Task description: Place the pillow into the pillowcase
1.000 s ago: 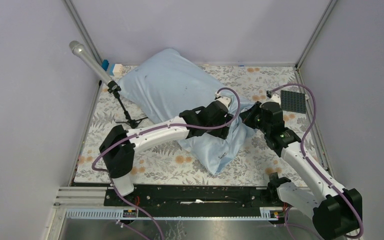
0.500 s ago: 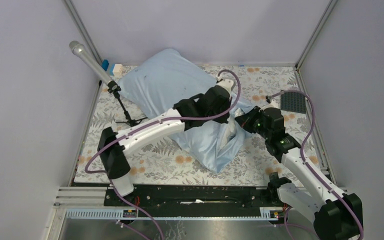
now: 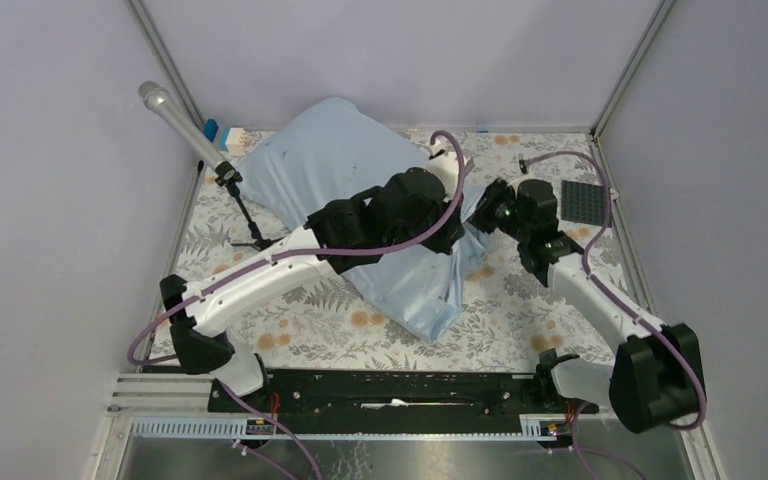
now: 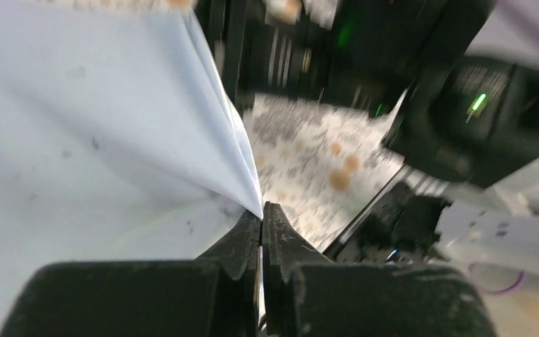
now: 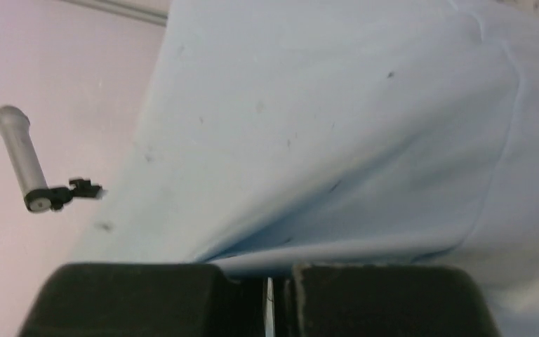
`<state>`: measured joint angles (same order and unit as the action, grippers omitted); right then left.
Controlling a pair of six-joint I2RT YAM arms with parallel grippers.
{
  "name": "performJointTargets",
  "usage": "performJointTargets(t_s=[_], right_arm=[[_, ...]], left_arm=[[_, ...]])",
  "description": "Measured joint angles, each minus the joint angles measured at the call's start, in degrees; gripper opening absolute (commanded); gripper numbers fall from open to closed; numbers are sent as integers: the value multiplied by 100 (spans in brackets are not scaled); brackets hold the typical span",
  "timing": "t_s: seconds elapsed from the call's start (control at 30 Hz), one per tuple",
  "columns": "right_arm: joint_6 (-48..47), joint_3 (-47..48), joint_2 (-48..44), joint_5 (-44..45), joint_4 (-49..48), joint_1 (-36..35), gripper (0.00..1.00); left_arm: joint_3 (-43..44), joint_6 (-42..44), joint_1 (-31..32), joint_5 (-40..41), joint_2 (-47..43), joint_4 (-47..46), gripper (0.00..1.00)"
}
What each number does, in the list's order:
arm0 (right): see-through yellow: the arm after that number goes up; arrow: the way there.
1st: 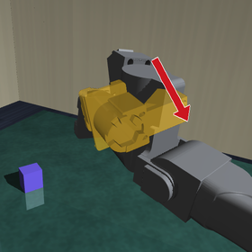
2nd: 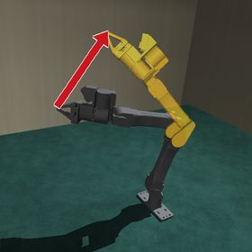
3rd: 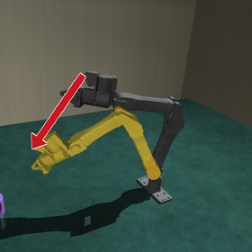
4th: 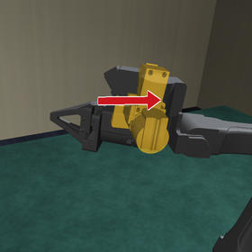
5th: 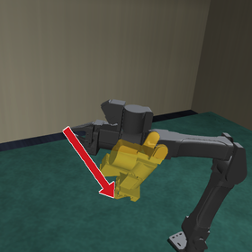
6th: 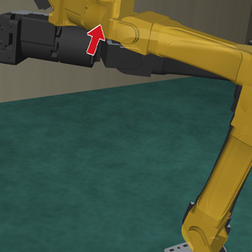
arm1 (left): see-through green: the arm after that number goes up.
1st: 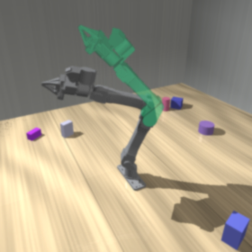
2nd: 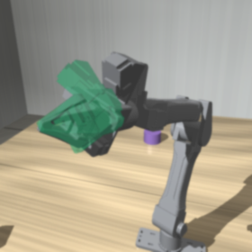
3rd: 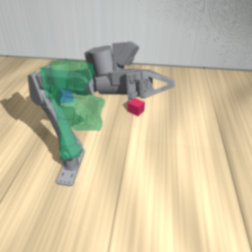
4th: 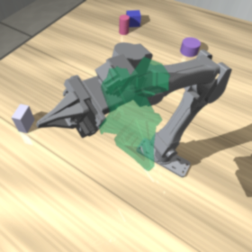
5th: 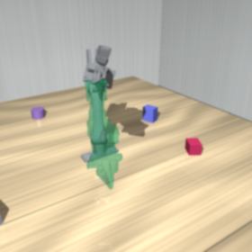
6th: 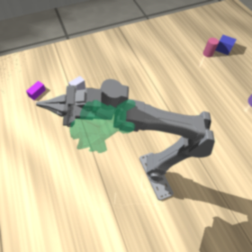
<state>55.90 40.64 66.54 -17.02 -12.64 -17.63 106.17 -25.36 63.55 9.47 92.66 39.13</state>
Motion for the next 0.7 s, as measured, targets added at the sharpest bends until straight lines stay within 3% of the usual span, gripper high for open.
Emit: performJointTargets(t_s=[0.1, 0.23, 0.5, 0.6, 0.7], right_arm=[[-52, 573, 638, 116, -160, 37, 0], [-17, 560, 1270, 133, -518, 48, 2], [-345, 286, 1274, 201, -459, 92, 40], [-702, 262, 798, 339, -20, 92, 50], [-1005, 214, 273, 459, 420, 92, 53]], left_arm=[[-870, -28, -7, 44, -387, 13, 0], [-1633, -105, -389, 133, -529, -101, 0], [-2400, -173, -1530, 461, 205, -365, 0], [-2400, -210, -1687, 450, 640, -533, 0], [-2306, -214, -1705, 435, 949, -619, 0]])
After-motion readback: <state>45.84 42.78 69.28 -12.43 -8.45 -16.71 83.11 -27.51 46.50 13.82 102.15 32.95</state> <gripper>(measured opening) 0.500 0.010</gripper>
